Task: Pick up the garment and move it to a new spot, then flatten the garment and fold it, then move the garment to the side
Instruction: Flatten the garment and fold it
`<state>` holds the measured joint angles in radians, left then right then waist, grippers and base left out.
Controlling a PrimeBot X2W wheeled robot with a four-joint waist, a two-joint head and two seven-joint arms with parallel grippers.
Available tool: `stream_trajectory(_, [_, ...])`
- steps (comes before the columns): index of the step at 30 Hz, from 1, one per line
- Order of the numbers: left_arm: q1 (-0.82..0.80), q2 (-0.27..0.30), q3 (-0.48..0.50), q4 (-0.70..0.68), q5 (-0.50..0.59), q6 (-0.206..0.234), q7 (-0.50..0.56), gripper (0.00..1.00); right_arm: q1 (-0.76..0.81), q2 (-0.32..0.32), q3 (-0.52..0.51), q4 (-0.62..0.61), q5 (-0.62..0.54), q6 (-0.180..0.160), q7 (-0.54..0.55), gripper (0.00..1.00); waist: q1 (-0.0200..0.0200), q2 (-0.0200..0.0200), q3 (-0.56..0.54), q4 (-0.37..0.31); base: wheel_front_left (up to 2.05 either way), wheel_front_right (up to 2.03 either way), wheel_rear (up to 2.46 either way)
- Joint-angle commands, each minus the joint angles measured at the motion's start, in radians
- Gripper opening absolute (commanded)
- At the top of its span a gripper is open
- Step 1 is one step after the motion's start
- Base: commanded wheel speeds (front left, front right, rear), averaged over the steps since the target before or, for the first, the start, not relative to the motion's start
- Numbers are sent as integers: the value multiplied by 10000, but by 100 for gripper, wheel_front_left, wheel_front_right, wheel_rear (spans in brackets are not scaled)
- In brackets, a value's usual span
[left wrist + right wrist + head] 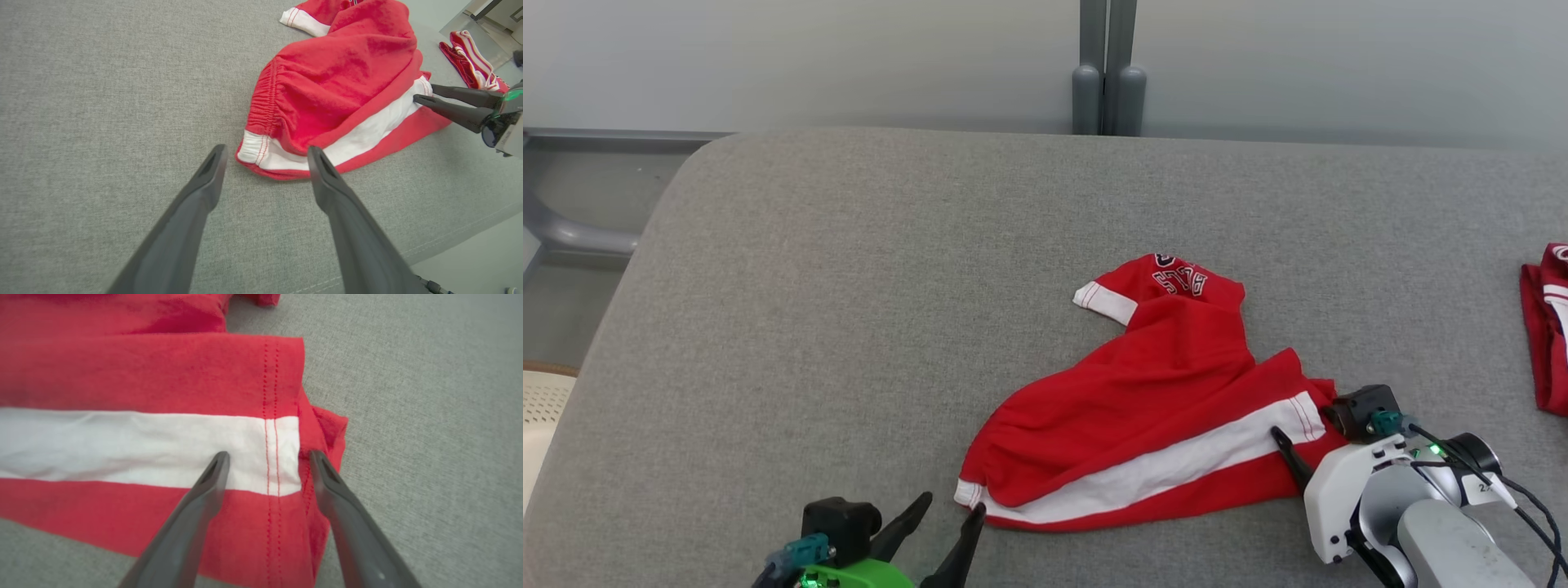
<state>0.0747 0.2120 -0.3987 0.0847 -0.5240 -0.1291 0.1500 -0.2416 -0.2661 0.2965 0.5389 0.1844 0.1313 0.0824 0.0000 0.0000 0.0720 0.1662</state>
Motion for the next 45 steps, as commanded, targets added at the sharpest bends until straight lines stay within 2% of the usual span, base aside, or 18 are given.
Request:
stream_trajectory(1, [-245, 92, -50, 78, -173, -25, -15, 100, -182, -87, 73, 66, 104, -10, -10, 100, 0, 0, 130, 18, 0, 0, 0])
stream_trajectory(10, [-784, 280, -706, 483, -669, -26, -129, 100, -294, -169, 733, 136, 508, -7, -131, 100, 0, 0, 271, -131, 0, 0, 0])
stream_trajectory(20, [-997, 503, -1008, 800, -943, -26, -363, 100, -288, -357, 1248, -210, 825, -6, -93, 100, 0, 0, 309, -360, 0, 0, 0])
stream_trajectory(29, [-1167, 576, -1093, 1096, -1081, -23, -495, 100, -222, -463, 1149, -409, 867, -6, -208, 100, 0, 0, 344, -533, 0, 0, 0])
stream_trajectory(39, [-965, 761, -903, 1404, -1105, 299, -595, 100, -40, -380, 1058, -627, 771, -6, -132, 100, 0, 0, 402, -699, 0, 0, 0])
stream_trajectory(45, [-1247, 684, -959, 1456, -1197, 259, -553, 100, -278, -348, 1031, -733, 693, -6, -65, 100, 0, 0, 688, -629, 0, 0, 0])
